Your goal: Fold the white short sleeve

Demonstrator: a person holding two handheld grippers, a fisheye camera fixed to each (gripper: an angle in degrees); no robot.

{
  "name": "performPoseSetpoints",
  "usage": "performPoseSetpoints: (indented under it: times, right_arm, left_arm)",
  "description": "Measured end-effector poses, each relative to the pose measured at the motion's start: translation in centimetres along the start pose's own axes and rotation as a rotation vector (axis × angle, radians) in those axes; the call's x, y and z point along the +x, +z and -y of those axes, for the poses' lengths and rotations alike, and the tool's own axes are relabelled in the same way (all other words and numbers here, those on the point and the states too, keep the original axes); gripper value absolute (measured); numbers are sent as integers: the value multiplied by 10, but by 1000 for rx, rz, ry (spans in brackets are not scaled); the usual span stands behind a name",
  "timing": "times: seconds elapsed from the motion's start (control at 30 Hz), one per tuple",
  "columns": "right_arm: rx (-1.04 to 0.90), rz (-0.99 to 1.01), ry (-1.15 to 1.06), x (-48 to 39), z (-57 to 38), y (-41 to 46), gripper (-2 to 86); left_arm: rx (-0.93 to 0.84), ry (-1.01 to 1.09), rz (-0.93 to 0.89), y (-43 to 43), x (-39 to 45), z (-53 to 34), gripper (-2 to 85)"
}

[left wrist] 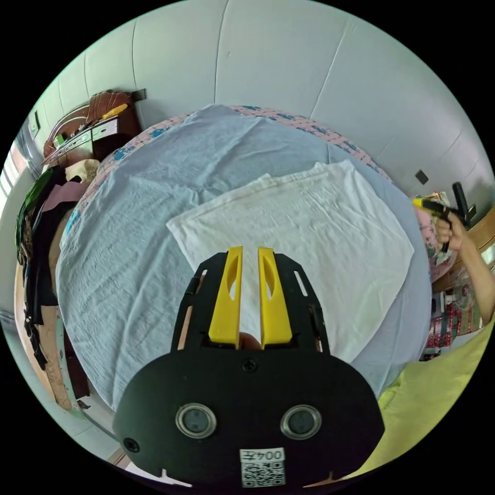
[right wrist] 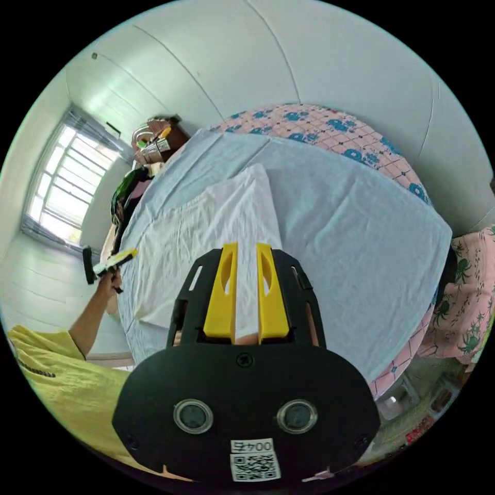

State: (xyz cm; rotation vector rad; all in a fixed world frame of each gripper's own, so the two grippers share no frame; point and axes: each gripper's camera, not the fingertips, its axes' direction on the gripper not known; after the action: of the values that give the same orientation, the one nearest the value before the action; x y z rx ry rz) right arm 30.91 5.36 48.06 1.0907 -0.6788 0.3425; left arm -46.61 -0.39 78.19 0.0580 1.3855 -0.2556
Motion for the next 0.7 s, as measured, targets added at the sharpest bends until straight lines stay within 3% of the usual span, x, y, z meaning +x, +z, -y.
performPoseSetpoints:
  times: [0.13, 0.27, 0.43, 0.7]
  right_arm:
    - [54, 159, 115, 47, 85, 14, 84]
    - [4, 192, 159, 72, 145, 47, 86]
    - [-72, 146, 129, 80, 177, 75, 81]
    - [-137, 69, -10, 64, 187, 81, 84]
  left_arm:
    - [-2, -12, 50, 18, 17, -26, 20]
    - [-7, 14, 81, 14, 24, -33, 16]
    - [-10, 62, 158, 8, 39, -41, 14]
    - [12, 18, 117, -7, 39, -57, 13]
